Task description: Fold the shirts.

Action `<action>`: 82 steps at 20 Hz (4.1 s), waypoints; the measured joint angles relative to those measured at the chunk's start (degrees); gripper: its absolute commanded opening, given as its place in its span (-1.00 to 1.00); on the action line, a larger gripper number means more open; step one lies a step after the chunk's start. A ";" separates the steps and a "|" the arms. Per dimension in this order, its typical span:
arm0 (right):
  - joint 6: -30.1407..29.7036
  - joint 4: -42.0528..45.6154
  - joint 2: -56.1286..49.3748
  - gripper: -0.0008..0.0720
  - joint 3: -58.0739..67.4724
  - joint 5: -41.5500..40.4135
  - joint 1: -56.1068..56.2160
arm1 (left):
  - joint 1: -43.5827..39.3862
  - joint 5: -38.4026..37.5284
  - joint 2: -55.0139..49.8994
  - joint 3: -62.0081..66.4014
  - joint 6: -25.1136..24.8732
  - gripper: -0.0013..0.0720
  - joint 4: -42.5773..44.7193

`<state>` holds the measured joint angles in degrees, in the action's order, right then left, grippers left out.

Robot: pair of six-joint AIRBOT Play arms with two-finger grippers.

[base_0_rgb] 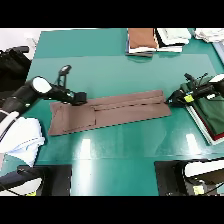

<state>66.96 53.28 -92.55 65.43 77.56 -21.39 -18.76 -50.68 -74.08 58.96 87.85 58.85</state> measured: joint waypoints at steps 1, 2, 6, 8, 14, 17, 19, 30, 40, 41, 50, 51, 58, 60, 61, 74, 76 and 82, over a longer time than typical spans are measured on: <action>-0.50 -1.84 -0.87 0.10 -0.42 -0.24 0.81 | -2.16 1.46 -1.40 0.46 0.70 -0.90 -0.66; -1.09 -3.02 -1.62 -0.50 -0.74 -1.11 1.75 | -4.02 2.40 -2.82 1.20 1.07 -0.90 -1.09; -3.91 -4.68 -0.63 -0.92 -1.25 -3.98 4.81 | -9.90 4.55 -10.08 7.04 1.88 -0.90 -1.95; -4.50 -5.90 2.58 -0.92 0.15 -4.02 5.31 | -11.61 4.68 -14.03 10.60 1.99 -0.90 -2.14; -1.97 -6.99 12.61 -0.92 11.85 -0.37 9.99 | -13.35 4.13 -22.45 18.03 2.10 -0.90 -2.38; 0.61 -7.08 14.82 -0.92 17.99 0.44 15.26 | -13.55 4.85 -24.59 19.45 2.12 -0.90 -2.71; 2.05 -7.10 15.52 -0.92 21.42 0.66 19.41 | -13.86 5.64 -25.49 19.89 2.12 -0.90 -3.26; 7.98 -7.21 14.47 -0.92 32.37 -0.76 35.43 | -10.27 2.75 -21.97 23.91 2.21 -0.90 0.20; 4.50 -17.88 -0.83 0.06 40.17 -13.68 59.74 | 11.17 -7.37 5.86 25.24 2.23 -0.90 16.55; 3.58 -18.40 -2.91 0.02 41.51 -14.99 61.99 | 12.48 -7.93 7.69 25.27 2.21 -0.90 17.35; 5.66 -5.70 -1.38 0.53 32.70 -12.39 52.96 | 11.98 -10.47 12.74 25.20 1.64 -0.90 19.93; 6.47 -3.19 -0.42 0.86 29.20 -12.07 49.99 | 11.23 -10.12 12.76 25.20 1.53 -0.90 20.04; 10.01 -4.00 -4.55 0.82 14.71 -11.67 38.03 | 7.30 -7.98 12.85 25.20 0.83 -0.90 20.22; 9.70 -7.54 -7.50 0.81 13.66 -12.68 38.62 | 6.93 -7.67 12.85 25.20 0.76 -0.90 20.20; 9.31 -10.16 -8.87 0.80 13.35 -13.33 39.39 | 6.82 -7.58 12.85 25.20 0.74 -0.90 20.20; 6.25 -8.46 -12.28 -0.92 28.79 -18.40 45.24 | 3.89 -7.21 12.85 25.20 0.63 -0.91 17.68; 8.20 -2.56 -8.44 -0.92 30.25 -17.73 40.85 | 1.16 -7.17 12.85 25.20 0.61 -0.90 17.55; 12.63 12.79 3.72 -0.92 31.65 -10.51 19.54 | -5.46 -6.56 12.85 25.20 0.61 -0.90 17.22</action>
<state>79.59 66.06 -88.84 97.08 67.05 -1.85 -24.23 -57.23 -61.23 84.16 88.47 76.07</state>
